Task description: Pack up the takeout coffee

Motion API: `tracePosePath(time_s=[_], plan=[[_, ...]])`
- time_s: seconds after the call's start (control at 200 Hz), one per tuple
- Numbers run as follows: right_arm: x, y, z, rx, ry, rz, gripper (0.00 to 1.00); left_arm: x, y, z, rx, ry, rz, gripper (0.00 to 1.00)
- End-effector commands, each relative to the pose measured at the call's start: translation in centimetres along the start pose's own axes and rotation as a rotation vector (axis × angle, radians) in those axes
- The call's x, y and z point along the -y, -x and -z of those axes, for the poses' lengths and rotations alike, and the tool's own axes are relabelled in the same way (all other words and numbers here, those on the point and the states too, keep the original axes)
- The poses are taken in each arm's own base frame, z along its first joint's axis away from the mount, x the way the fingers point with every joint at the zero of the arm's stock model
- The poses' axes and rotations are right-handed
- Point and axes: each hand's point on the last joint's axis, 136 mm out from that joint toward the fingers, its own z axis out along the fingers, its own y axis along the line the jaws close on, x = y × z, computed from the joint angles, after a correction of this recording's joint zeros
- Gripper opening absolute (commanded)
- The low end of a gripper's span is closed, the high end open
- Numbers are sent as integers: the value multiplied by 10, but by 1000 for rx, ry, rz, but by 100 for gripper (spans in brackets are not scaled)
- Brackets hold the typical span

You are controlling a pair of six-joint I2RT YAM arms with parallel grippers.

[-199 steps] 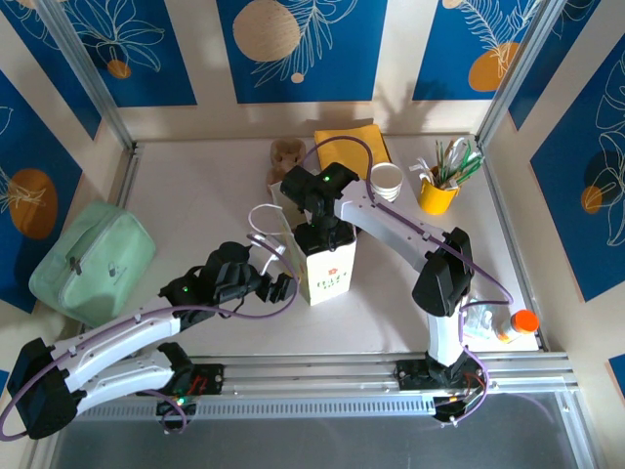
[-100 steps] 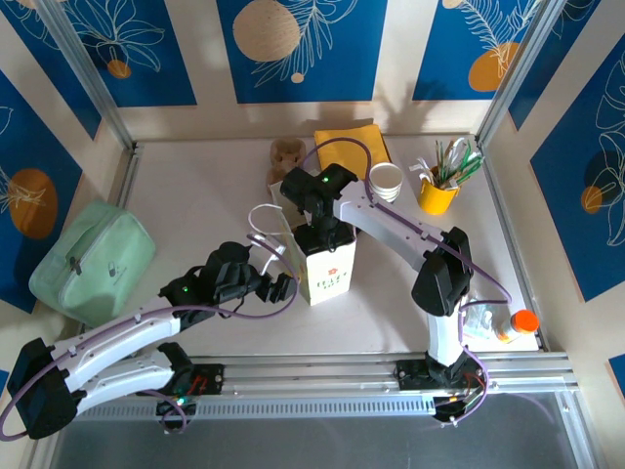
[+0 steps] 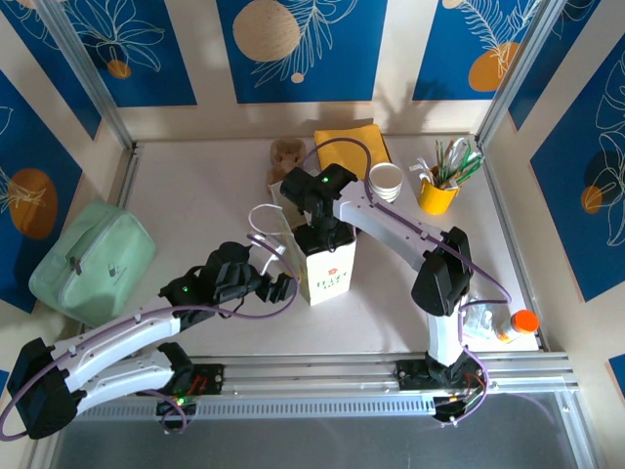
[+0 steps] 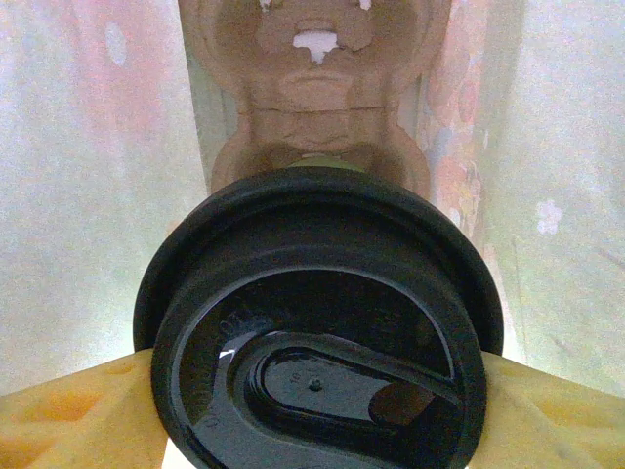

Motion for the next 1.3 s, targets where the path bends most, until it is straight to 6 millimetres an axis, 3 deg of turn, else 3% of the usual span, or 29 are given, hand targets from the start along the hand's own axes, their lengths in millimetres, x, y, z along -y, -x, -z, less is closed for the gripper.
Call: tracePosePath(time_s=[0.0,0.555,1.296], plan=[[0,-4,0,-26,8,0,70,2,11,3,21,4,-15,85],[1,-1,6,-20,1,2,70,2,12,1,19,2,-19,85],[0,0,-16,-45,-12,-4,70,-1,9,8,21,18,-14,85]])
